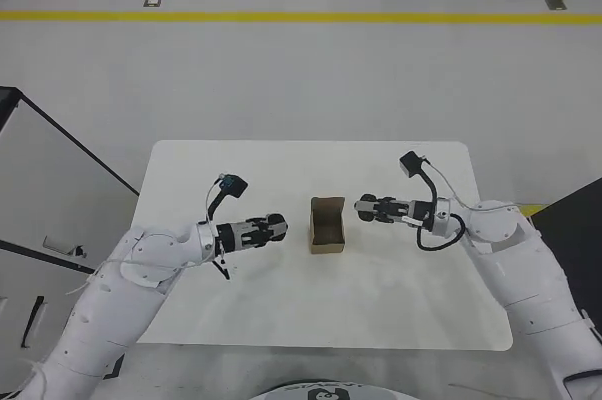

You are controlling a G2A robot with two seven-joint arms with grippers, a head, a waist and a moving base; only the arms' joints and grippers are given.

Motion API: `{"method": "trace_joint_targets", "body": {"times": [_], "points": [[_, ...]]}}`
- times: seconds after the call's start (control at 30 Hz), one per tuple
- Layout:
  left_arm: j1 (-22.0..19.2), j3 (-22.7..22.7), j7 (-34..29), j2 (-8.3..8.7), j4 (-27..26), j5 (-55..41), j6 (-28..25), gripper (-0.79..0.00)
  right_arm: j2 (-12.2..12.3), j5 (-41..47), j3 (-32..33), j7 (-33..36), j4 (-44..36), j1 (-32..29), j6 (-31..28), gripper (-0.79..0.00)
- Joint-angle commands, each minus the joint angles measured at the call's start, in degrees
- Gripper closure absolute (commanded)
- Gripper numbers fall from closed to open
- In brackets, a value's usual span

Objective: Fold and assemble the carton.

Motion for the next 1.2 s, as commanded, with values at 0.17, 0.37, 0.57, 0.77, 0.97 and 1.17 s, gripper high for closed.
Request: {"method": "trace_joint_targets", "body": {"times": [0.17,0.37,0.57,0.77,0.97,1.17], "points": [[0.13,0.79,0.76,-0.29,1.11,-2.34,1.92,0.0,-0.01,-1.24,-0.21,-1.17,0.33,-0.31,0.77,0.0],[-4.29,6.72,0.1,-2.0,7.18,-7.01,9.98,0.0,-0.5,-0.98,-2.15,-2.25,3.06,-0.91,1.36,0.0],[-9.09,10.86,1.02,-3.48,11.2,-7.56,14.35,0.0,-0.87,-1.13,-3.5,-2.02,4.97,-0.29,1.97,0.0],[-8.83,11.12,1.35,-3.62,11.68,-8.06,15.78,0.0,-0.92,-1.43,-3.61,-2.95,4.8,-0.56,2.19,0.0],[-10.62,13.65,1.91,-5.03,14.74,-13.12,16.98,0.0,-1.63,-2.0,-5.59,-5.03,6.86,0.5,4.17,0.0],[-12.94,15.99,2.69,-6.22,17.36,-13.59,17.11,0.0,-2.65,-0.87,-7.92,-5.38,9.29,2.54,4.11,0.0]]}}
